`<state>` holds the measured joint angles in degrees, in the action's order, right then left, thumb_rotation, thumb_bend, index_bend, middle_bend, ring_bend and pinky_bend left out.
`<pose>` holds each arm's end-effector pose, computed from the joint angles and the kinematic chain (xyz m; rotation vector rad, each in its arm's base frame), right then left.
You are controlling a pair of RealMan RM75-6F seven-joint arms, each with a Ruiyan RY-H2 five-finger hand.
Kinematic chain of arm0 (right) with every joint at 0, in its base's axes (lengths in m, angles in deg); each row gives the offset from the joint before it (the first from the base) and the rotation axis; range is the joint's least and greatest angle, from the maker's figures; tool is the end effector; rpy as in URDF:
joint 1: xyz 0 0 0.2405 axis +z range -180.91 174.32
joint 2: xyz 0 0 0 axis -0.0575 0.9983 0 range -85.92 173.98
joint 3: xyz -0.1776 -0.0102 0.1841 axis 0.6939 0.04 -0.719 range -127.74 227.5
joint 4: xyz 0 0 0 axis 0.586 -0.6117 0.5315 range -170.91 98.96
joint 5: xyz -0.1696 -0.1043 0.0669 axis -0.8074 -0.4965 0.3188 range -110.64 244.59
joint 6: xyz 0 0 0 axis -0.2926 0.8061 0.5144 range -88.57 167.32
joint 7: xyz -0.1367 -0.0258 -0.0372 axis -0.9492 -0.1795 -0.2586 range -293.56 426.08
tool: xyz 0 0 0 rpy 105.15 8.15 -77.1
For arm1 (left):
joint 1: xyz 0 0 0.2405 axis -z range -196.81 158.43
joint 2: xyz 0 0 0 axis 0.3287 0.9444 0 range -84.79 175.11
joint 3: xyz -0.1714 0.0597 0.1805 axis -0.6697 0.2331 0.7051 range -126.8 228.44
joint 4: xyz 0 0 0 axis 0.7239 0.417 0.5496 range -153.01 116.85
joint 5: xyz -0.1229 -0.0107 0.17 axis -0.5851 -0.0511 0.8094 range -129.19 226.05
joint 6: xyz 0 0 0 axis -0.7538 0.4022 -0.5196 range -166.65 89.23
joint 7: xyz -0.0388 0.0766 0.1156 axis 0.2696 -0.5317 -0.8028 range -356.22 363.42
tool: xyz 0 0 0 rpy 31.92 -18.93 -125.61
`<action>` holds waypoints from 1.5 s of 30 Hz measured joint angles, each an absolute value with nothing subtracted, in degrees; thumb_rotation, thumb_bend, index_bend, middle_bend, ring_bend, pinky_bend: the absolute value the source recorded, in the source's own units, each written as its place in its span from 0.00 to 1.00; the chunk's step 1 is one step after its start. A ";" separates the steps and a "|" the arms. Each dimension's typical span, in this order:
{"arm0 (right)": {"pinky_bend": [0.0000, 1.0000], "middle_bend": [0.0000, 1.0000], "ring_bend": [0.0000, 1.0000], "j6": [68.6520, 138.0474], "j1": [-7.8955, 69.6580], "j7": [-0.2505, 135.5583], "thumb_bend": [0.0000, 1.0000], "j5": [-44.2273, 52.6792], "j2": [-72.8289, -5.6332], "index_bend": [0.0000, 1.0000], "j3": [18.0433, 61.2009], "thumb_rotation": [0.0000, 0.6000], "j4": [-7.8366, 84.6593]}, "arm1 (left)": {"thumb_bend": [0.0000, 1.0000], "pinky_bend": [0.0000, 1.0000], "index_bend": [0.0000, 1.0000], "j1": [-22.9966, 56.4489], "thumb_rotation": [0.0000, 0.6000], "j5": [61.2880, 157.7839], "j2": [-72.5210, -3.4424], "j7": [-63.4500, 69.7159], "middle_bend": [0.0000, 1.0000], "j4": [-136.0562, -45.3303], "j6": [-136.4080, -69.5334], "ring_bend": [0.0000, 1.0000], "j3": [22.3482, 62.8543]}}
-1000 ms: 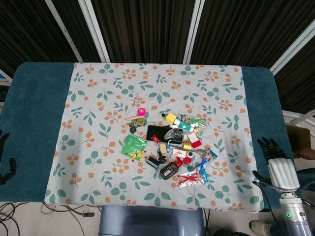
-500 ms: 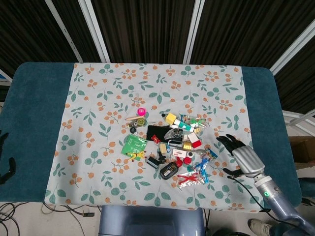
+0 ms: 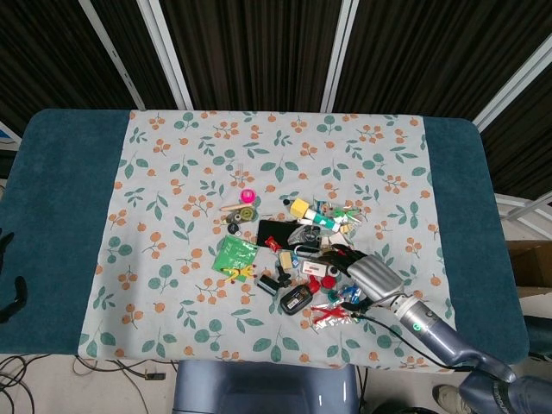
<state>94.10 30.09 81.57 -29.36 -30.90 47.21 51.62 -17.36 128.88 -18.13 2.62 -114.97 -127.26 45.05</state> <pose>-0.1966 -0.2857 0.0291 2.0912 -1.1133 1.0739 -0.3113 0.1729 0.1763 -1.2014 -0.9270 -0.9223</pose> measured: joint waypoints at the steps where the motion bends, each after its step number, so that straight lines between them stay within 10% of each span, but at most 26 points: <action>1: 0.23 0.18 0.03 93.90 30.32 80.90 0.26 -29.10 -31.48 0.17 47.19 1.00 51.57 | 0.57 0.08 0.07 -17.38 1.00 128.87 -18.09 2.72 0.00 -114.99 -127.26 0.00 45.05; 45: 0.23 0.30 0.03 90.93 34.58 66.20 0.32 -25.38 -43.88 0.29 49.76 1.00 46.22 | 0.58 0.08 0.07 -17.31 1.00 129.74 -17.28 4.20 0.00 -115.18 -126.86 0.00 45.35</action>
